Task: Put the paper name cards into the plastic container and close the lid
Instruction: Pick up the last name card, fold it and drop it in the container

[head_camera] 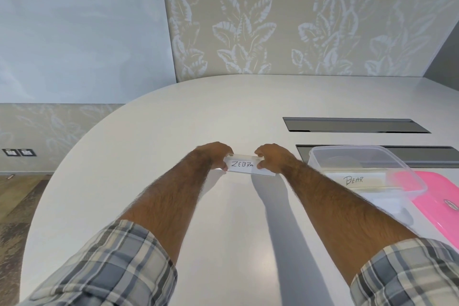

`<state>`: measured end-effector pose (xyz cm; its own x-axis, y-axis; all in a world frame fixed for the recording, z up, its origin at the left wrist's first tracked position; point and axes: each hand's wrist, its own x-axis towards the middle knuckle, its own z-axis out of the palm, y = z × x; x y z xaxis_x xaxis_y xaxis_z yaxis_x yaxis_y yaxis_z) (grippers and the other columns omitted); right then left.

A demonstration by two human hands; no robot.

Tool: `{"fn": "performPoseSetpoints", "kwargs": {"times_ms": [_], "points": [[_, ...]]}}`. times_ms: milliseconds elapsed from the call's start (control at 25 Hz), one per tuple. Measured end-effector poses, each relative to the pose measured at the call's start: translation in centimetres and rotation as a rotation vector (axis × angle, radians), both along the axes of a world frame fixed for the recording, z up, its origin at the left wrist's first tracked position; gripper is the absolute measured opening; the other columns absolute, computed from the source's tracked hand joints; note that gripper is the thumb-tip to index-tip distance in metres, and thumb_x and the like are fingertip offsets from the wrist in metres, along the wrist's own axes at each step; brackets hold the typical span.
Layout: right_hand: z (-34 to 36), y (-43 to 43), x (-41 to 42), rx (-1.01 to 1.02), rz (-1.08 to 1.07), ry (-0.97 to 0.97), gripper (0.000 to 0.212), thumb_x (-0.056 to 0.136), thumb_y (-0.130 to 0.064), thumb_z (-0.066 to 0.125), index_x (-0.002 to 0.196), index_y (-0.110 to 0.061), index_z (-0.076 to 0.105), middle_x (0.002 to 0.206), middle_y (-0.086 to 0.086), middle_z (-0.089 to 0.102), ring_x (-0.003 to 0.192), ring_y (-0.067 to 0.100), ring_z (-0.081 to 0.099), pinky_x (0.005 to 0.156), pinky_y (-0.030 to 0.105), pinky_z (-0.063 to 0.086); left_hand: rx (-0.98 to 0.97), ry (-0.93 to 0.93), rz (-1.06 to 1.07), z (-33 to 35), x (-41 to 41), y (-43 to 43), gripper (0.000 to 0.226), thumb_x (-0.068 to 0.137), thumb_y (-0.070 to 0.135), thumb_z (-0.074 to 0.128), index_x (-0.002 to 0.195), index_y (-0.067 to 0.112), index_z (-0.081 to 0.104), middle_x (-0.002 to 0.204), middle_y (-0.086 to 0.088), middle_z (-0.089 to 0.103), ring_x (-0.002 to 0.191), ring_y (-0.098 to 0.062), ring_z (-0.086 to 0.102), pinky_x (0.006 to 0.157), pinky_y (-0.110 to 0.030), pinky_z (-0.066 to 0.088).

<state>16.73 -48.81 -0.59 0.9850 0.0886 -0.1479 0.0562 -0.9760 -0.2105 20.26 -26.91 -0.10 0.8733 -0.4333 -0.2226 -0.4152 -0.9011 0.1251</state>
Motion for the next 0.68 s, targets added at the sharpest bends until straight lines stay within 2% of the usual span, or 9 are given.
{"fn": "performPoseSetpoints", "kwargs": {"times_ms": [120, 240, 360, 680], "points": [[-0.2, 0.1, -0.6, -0.066, 0.041, -0.016, 0.053, 0.081, -0.03, 0.075, 0.129, -0.018, 0.058, 0.132, 0.001, 0.059, 0.122, 0.022, 0.054, 0.099, 0.036, 0.045, -0.01, -0.008, 0.043, 0.1, -1.2, -0.2, 0.063, 0.084, 0.026, 0.072, 0.143, 0.026, 0.05, 0.142, 0.005, 0.053, 0.132, -0.02, 0.049, 0.103, -0.042, 0.044], [-0.2, 0.1, -1.6, -0.096, 0.056, -0.034, 0.049, 0.079, -0.029, 0.076, 0.123, -0.017, 0.061, 0.125, 0.003, 0.063, 0.115, 0.024, 0.058, 0.093, 0.035, 0.046, -0.01, -0.001, 0.063, 0.3, -2.3, -0.3, 0.059, 0.083, 0.023, 0.073, 0.139, 0.026, 0.055, 0.137, 0.003, 0.057, 0.127, -0.022, 0.053, 0.099, -0.042, 0.046], [0.0, -0.1, -2.6, -0.09, 0.061, -0.04, 0.05, 0.078, -0.027, 0.077, 0.125, -0.019, 0.061, 0.126, 0.001, 0.063, 0.115, 0.023, 0.058, 0.092, 0.034, 0.046, -0.012, -0.015, 0.067, 0.6, -3.9, -0.3, 0.052, 0.082, 0.021, 0.073, 0.132, 0.026, 0.061, 0.129, 0.003, 0.062, 0.121, -0.022, 0.057, 0.095, -0.041, 0.048], [3.5, -1.3, -5.3, -0.086, 0.135, -0.125, 0.051, 0.08, -0.028, 0.075, 0.128, -0.02, 0.06, 0.131, 0.0, 0.06, 0.119, 0.023, 0.056, 0.093, 0.035, 0.044, -0.026, -0.062, 0.142, 4.6, -8.3, -1.0, 0.049, 0.085, 0.02, 0.069, 0.133, 0.031, 0.061, 0.131, 0.006, 0.06, 0.123, -0.02, 0.054, 0.092, -0.038, 0.045]]}}
